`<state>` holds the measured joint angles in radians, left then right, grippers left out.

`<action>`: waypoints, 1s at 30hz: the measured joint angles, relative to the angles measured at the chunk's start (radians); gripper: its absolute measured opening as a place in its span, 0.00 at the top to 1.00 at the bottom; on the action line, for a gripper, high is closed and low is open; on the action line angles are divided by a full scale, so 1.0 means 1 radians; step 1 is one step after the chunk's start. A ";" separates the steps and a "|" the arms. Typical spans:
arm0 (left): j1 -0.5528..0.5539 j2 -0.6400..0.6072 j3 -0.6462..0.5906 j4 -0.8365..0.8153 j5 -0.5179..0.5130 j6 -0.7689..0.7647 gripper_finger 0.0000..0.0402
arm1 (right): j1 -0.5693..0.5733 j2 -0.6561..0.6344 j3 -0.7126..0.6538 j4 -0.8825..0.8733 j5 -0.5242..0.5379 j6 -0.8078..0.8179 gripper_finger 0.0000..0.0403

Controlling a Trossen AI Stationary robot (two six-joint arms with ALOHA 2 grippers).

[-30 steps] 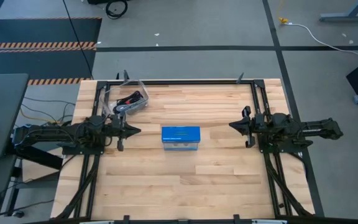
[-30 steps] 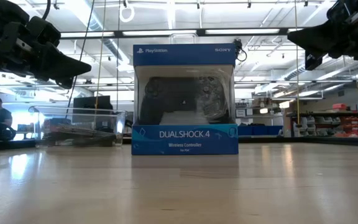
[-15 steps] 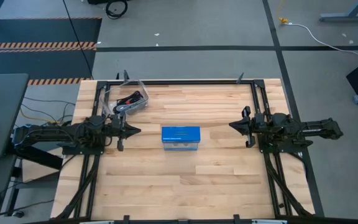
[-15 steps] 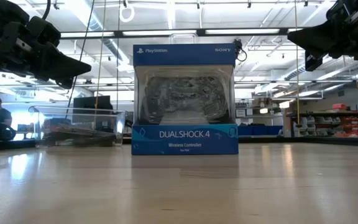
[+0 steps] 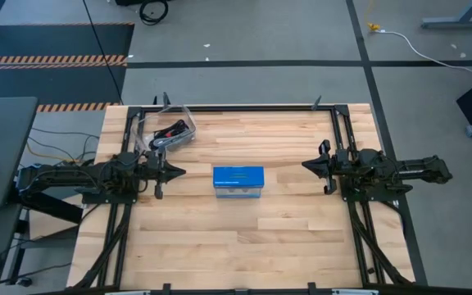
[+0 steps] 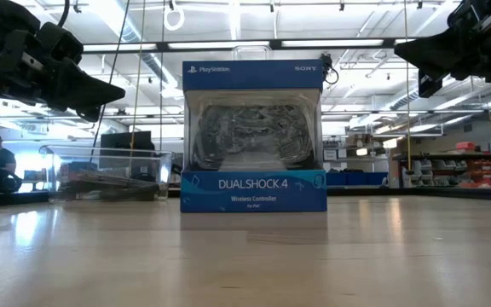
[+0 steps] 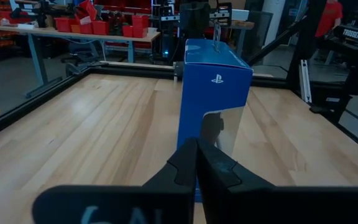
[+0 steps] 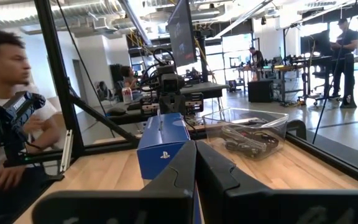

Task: Pick and place USB-C Cables
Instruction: Return to Home Position

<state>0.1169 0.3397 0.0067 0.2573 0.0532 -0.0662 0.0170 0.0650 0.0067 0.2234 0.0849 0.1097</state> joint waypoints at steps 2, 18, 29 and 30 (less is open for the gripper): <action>0.000 0.000 0.000 0.000 0.000 0.000 0.97 | 0.000 0.000 0.000 0.000 0.000 0.000 0.96; 0.000 0.000 0.000 0.000 0.000 0.000 0.95 | 0.000 0.000 0.000 0.000 0.000 0.000 0.96; 0.000 0.000 0.000 0.000 0.000 0.000 0.95 | 0.000 0.000 0.000 0.000 0.000 0.000 0.96; 0.000 0.000 0.000 0.000 0.000 0.000 0.95 | 0.000 0.000 0.000 0.000 0.000 0.000 0.96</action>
<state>0.1165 0.3398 0.0067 0.2573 0.0532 -0.0659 0.0170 0.0650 0.0067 0.2234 0.0845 0.1097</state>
